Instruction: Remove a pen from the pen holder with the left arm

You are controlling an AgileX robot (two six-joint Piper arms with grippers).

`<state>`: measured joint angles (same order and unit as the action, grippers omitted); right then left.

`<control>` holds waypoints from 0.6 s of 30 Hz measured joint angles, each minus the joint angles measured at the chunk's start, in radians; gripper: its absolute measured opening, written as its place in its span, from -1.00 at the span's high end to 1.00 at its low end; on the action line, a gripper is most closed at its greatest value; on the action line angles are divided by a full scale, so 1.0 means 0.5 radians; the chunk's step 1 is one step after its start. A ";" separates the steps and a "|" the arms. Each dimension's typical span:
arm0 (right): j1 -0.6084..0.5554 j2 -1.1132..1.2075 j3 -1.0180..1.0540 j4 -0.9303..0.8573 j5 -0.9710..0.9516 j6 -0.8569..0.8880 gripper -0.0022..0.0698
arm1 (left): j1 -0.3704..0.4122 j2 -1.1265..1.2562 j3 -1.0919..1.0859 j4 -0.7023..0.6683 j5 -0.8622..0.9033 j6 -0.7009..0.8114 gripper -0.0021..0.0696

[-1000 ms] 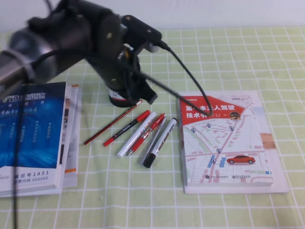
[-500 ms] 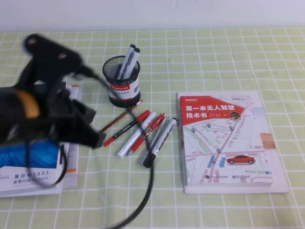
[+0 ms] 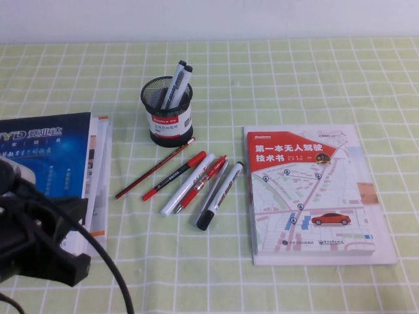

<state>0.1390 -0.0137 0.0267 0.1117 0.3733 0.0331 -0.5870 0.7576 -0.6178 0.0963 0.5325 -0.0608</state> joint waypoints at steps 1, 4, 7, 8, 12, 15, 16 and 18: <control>0.000 0.000 0.000 0.000 0.000 0.000 0.98 | 0.000 -0.007 0.003 0.014 0.000 0.000 0.95; 0.000 0.000 0.000 0.000 0.000 0.000 0.98 | 0.000 -0.010 0.003 0.037 -0.013 -0.032 0.95; 0.000 0.000 0.000 0.000 0.000 0.000 0.98 | 0.000 -0.015 0.004 0.073 -0.045 -0.058 0.95; 0.000 0.000 0.000 0.000 0.000 0.000 0.98 | 0.000 -0.023 0.004 0.083 -0.057 -0.066 0.95; 0.000 0.000 0.000 0.000 0.000 0.000 0.98 | 0.004 -0.132 0.085 0.192 -0.183 -0.086 0.95; 0.000 0.000 0.000 0.000 0.000 0.000 0.98 | 0.112 -0.402 0.260 0.129 -0.317 -0.035 0.95; 0.000 0.000 0.000 0.004 0.000 0.000 0.98 | 0.181 -0.511 0.327 0.074 -0.347 0.014 0.95; 0.000 0.000 0.000 0.004 0.000 0.000 0.98 | 0.328 -0.724 0.454 -0.022 -0.401 0.122 0.95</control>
<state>0.1390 -0.0137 0.0267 0.1136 0.3733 0.0331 -0.4232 0.3959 -0.3909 0.0853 0.3319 0.0000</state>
